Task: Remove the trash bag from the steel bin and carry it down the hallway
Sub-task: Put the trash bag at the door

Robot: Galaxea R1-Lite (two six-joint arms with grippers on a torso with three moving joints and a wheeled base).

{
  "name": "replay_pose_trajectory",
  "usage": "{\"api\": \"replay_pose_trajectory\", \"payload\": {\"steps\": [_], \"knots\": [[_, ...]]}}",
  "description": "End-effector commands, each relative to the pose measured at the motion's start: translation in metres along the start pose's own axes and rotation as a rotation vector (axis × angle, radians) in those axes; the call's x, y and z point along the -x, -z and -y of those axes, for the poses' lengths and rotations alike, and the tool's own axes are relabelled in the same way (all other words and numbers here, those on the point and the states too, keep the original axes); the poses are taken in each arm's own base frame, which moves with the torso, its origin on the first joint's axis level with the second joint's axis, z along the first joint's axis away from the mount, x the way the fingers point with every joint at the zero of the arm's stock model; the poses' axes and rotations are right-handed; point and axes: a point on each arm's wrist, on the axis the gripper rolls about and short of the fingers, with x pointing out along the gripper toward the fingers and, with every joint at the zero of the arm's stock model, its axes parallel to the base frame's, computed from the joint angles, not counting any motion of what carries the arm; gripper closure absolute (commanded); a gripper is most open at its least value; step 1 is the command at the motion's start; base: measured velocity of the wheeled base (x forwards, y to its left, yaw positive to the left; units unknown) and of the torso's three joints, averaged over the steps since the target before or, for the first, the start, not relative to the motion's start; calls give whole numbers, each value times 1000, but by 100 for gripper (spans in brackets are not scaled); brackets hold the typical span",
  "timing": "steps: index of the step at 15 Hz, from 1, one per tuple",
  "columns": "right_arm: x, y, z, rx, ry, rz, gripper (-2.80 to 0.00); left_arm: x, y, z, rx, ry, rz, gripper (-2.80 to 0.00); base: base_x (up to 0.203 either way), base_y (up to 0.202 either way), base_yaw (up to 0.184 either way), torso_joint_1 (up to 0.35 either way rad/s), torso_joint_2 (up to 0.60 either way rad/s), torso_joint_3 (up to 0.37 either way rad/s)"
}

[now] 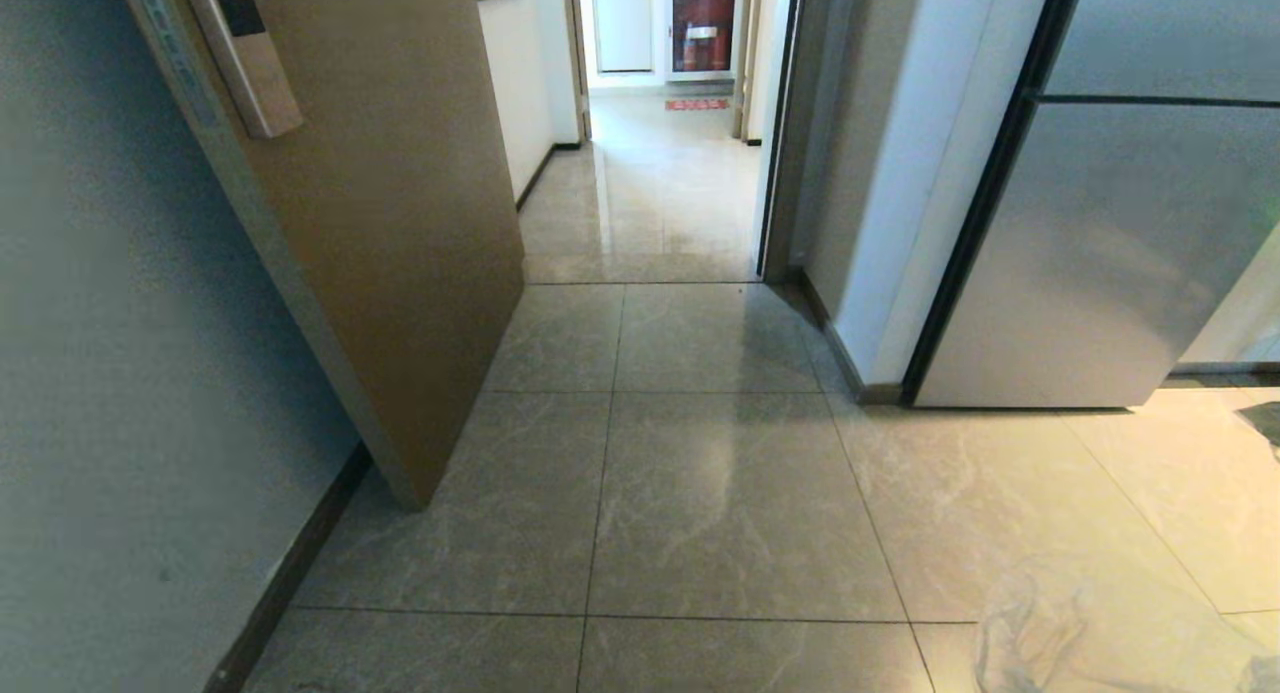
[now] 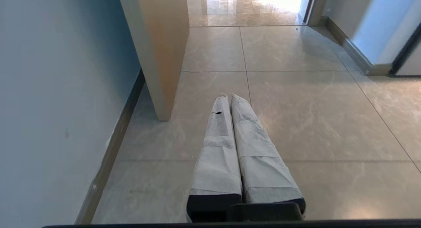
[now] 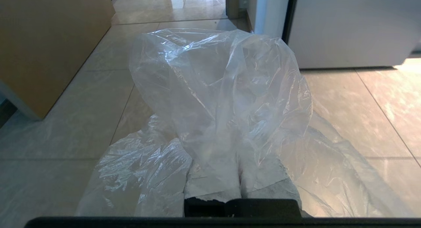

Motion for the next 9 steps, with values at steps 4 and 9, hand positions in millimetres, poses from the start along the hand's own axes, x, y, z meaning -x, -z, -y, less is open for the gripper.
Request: {"api": "replay_pose_trajectory", "payload": {"steps": [4,9], "knots": [[0,1,0,0,0,-4,0,0,0,0,1,0,0,0,194,0,1,4,0,1],[0,0,0,-1,0,-2,0,0,0,0,1,0,-1,0,192,0,1,3,1,0]]}}
